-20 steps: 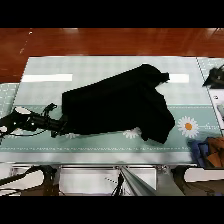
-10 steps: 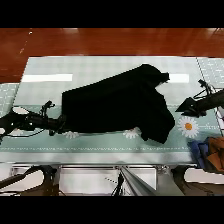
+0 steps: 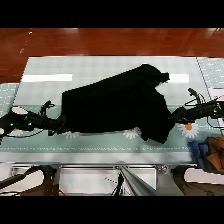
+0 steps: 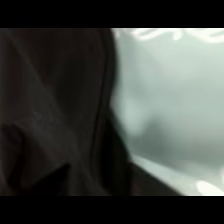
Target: Fold the shirts.
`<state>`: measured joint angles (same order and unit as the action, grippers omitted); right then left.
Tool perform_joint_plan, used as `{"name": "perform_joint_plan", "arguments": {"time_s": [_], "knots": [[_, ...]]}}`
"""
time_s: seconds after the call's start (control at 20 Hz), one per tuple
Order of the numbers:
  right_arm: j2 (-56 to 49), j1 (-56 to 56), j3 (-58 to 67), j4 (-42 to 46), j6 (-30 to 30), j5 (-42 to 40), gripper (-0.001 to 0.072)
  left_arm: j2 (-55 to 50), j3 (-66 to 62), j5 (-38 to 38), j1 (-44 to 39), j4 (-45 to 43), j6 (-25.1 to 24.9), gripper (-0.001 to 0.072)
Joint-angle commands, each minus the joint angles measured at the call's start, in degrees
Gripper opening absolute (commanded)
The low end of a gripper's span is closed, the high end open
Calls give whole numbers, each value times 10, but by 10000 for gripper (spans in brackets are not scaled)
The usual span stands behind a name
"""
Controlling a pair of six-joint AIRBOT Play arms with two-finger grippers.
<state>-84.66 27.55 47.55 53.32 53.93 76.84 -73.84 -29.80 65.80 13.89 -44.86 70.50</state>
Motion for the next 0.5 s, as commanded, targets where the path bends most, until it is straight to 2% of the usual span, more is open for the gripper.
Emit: {"name": "perform_joint_plan", "arguments": {"time_s": [0.0, 0.05, 0.1, 0.3, 0.45], "knots": [[0, 0, -25, -18, -21, -7, 208, 0, 0, 8, 0, 17, 0, 21], [5, 0, -25, -24, -21, -5, 46, 1, -2, 8, 0, 17, 0, 21], [17, 0, -25, -32, -22, -10, 20, 3, -8, 10, 0, 17, -3, 21], [111, 0, 16, -88, -55, -19, 20, 68, -98, 38, 0, 51, -19, 20], [201, 0, 103, -191, -51, -66, 19, 157, -237, 34, 0, 79, -19, 20]]}}
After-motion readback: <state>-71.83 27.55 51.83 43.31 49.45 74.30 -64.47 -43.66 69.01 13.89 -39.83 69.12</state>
